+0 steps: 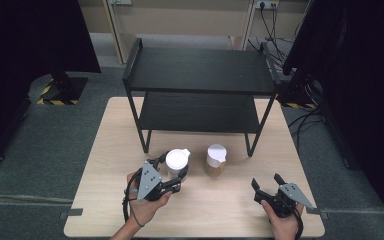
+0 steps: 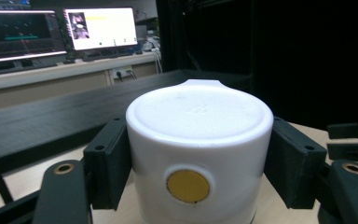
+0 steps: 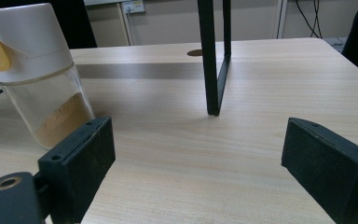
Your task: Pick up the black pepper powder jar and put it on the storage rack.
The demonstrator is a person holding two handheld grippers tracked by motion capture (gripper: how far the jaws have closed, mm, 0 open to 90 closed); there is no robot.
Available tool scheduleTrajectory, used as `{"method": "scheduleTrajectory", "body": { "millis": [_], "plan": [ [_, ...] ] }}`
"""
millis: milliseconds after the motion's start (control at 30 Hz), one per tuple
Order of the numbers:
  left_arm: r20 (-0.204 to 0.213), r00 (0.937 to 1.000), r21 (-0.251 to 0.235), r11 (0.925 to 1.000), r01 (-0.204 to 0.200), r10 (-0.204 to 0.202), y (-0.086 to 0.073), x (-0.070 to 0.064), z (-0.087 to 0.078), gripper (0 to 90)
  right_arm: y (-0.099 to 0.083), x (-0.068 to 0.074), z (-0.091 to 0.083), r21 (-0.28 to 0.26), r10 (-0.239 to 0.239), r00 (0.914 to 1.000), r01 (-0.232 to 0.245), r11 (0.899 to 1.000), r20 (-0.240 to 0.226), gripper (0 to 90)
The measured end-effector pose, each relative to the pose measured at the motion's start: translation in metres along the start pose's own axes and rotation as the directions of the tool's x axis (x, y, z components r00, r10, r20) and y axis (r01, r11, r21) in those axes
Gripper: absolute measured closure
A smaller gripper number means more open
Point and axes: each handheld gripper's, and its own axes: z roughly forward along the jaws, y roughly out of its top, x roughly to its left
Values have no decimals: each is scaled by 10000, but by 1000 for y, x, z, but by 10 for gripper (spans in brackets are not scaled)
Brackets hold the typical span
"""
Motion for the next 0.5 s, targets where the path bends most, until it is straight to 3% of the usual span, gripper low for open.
{"method": "scheduleTrajectory", "body": {
  "millis": [500],
  "plan": [
    [-1058, 9944, -803, 9968, -61, -25, 28, 4, -5, 310, 0, 0, 0, -10, 52, 10000, -52, 10000, 3, 98]
  ]
}}
